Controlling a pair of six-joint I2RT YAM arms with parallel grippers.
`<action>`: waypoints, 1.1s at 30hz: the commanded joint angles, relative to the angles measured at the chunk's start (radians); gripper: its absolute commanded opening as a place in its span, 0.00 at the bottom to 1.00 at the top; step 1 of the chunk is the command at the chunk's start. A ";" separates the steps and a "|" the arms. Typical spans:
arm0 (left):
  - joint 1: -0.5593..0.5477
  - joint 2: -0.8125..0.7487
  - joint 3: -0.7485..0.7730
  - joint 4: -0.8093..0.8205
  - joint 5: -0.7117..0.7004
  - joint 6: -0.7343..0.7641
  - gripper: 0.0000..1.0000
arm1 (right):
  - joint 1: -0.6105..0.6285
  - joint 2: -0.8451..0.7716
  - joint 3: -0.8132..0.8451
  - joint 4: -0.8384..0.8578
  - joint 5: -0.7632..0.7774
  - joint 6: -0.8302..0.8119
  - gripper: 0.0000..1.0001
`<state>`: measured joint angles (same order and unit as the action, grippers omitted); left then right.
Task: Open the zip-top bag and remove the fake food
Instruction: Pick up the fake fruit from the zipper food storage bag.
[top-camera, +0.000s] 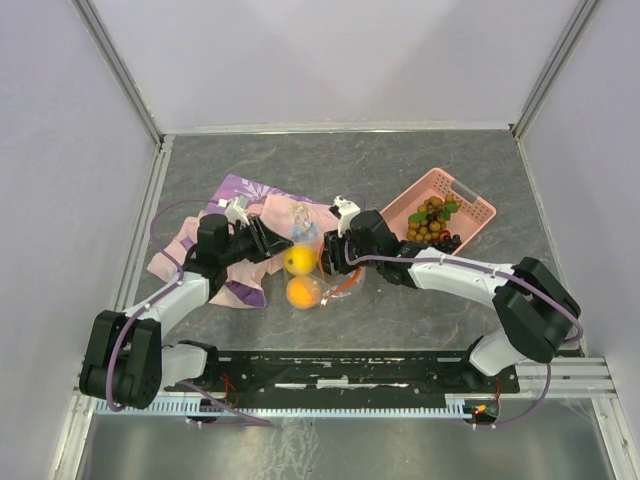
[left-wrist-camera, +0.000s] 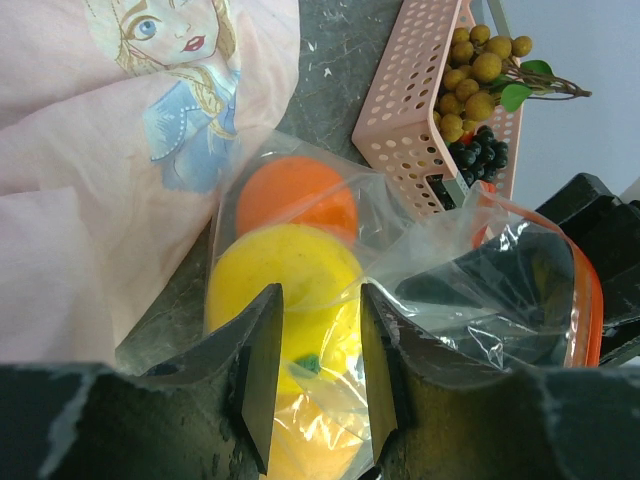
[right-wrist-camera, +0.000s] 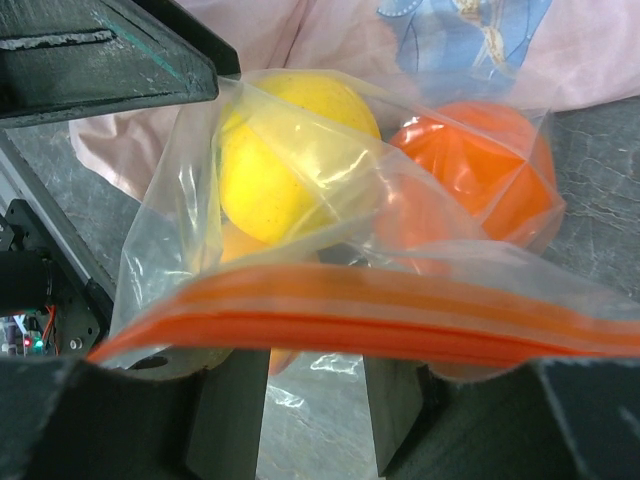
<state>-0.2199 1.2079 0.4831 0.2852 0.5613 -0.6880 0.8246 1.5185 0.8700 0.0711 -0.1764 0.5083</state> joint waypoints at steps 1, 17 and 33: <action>0.005 -0.010 -0.007 0.039 0.035 -0.013 0.44 | 0.002 0.019 0.007 0.083 -0.040 0.023 0.48; 0.004 -0.084 -0.051 -0.076 -0.014 0.023 0.50 | 0.002 0.126 0.050 0.179 -0.110 0.077 0.50; -0.001 -0.067 -0.095 0.015 0.064 -0.024 0.14 | 0.002 0.188 0.070 0.285 -0.174 0.142 0.66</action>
<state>-0.2108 1.1378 0.3977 0.2413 0.5381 -0.6876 0.8227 1.6855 0.8845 0.2474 -0.3157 0.6235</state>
